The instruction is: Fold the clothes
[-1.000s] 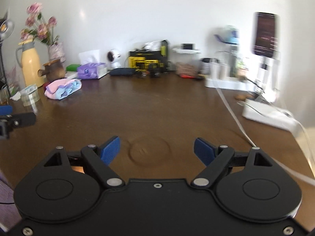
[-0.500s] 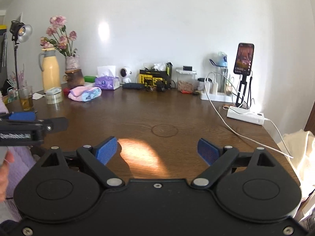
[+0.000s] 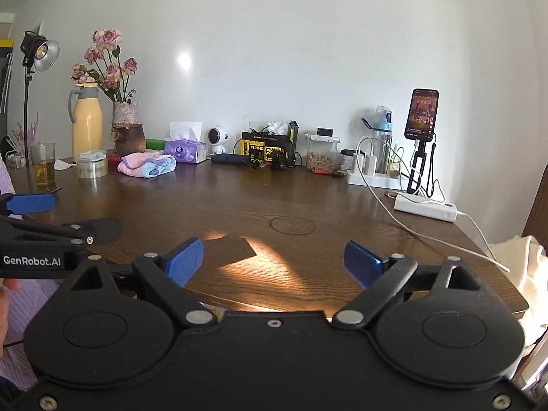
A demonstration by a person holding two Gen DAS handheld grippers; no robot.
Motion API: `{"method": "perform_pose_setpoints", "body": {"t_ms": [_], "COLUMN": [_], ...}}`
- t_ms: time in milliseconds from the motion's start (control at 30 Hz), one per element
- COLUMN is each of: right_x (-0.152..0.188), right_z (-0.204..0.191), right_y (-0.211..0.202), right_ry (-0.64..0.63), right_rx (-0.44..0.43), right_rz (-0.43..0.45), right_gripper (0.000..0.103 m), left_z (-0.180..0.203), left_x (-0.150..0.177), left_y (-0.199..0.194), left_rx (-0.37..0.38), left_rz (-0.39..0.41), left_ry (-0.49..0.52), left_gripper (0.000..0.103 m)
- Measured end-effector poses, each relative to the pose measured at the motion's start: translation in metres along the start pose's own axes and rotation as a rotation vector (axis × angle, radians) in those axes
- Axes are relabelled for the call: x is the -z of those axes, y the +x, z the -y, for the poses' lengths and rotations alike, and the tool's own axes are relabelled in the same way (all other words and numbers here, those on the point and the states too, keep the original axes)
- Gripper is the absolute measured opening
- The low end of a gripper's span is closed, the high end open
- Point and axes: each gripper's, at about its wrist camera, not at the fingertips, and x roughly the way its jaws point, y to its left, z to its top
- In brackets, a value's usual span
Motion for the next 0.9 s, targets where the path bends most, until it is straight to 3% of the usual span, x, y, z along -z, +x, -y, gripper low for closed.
{"method": "perform_pose_setpoints", "body": {"t_ms": [133,300,367,500,633,900], "right_x": [0.002,0.0,-0.001,0.0,0.004,0.019], "right_z": [-0.006,-0.009,-0.013,-0.013,-0.004,-0.002], "right_y": [-0.003,0.011,0.017,0.015,0.004,-0.004], "right_ry": [-0.013,0.044,0.042,0.009,-0.01,0.005], "right_rx": [-0.007,-0.025,-0.032,0.007,0.008,-0.055], "right_rz": [-0.007,0.025,0.024,0.041,0.017,0.0], "right_gripper": [0.093,0.093,0.093,0.093,0.093,0.093], "left_z": [0.0,-0.008,-0.012,-0.018,-0.022,-0.008], "left_x": [0.0,0.001,0.005,0.01,0.013,0.012], "left_y": [-0.005,-0.017,-0.011,0.007,0.008,0.002], "left_rx": [0.049,0.043,0.056,0.039,0.095,0.117], "left_rz": [-0.027,0.046,0.03,-0.052,-0.116,-0.114], "left_ry": [0.012,0.114,0.147,0.05,-0.078,0.013], "left_gripper": [0.103,0.103,0.103,0.103,0.103,0.103]}}
